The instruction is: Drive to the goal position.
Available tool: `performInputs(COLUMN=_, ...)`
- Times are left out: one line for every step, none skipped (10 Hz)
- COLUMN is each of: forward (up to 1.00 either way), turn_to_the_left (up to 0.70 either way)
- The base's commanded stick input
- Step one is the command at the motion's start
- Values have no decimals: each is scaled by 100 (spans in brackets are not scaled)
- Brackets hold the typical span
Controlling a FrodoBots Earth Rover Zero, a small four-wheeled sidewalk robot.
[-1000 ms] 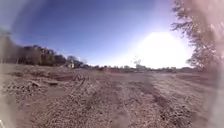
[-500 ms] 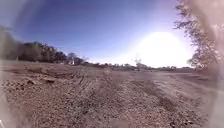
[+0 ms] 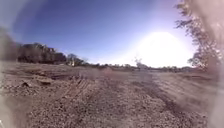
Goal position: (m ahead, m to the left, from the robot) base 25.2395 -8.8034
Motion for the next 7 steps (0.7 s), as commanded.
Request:
performInputs(forward=50, turn_to_the_left=0)
performInputs(forward=50, turn_to_the_left=0)
performInputs(forward=50, turn_to_the_left=0)
performInputs(forward=50, turn_to_the_left=0)
performInputs(forward=50, turn_to_the_left=0)
performInputs(forward=50, turn_to_the_left=0)
performInputs(forward=50, turn_to_the_left=0)
